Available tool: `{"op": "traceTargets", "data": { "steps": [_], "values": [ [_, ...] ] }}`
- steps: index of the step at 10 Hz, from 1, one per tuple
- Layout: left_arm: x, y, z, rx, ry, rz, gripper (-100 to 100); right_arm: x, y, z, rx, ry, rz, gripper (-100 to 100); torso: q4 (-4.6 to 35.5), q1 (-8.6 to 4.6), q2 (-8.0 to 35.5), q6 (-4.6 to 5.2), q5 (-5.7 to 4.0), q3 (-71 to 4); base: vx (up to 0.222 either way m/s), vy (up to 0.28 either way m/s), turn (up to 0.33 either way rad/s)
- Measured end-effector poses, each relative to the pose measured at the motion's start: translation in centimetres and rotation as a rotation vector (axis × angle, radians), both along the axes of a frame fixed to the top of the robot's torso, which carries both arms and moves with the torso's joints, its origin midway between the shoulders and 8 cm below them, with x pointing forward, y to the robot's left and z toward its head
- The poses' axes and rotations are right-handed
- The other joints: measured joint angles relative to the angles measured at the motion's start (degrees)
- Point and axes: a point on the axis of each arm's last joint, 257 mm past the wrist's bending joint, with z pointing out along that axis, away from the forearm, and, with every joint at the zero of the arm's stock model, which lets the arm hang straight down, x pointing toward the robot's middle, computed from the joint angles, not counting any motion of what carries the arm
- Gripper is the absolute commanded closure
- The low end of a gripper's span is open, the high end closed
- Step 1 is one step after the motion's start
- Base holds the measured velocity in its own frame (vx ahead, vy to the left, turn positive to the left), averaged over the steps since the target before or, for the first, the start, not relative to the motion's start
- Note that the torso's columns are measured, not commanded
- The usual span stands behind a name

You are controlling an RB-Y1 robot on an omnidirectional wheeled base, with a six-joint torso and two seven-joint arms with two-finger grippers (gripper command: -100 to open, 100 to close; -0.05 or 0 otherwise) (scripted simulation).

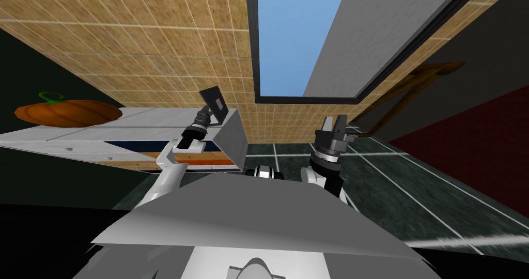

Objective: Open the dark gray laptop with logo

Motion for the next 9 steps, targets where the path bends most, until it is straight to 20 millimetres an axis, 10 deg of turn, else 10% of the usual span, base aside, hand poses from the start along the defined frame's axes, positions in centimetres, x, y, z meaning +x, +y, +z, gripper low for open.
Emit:
{"op": "traceTargets", "data": {
  "steps": [2, 3, 9],
  "values": [
    [-0.3, 0.0, 1.1, 0.003, -0.002, 0.002, -100, 0.0, 0.0, 0.0, 0.0, 0.0, 0.0, 0, -0.06, -0.03, -0.23, 0.01, 0.0, -0.14, 0.077, 0.009, -0.012],
    [-0.3, 0.0, 1.1, 0.002, 0.0, 0.003, 100, 0.0, 0.0, 0.0, 0.0, 0.0, 0.0, 0, -0.02, -0.12, -0.01, 0.0, -0.02, -0.02, -0.049, 0.006, 0.023],
    [0.0, 2.0, 0.8, -0.212, -0.072, 0.004, 100, 0.0, 0.0, 0.0, 0.0, 0.0, 0.0, 0, -0.01, -0.16, -0.05, 0.0, -0.04, -0.03, -0.024, 0.016, 0.001]
  ]
}}
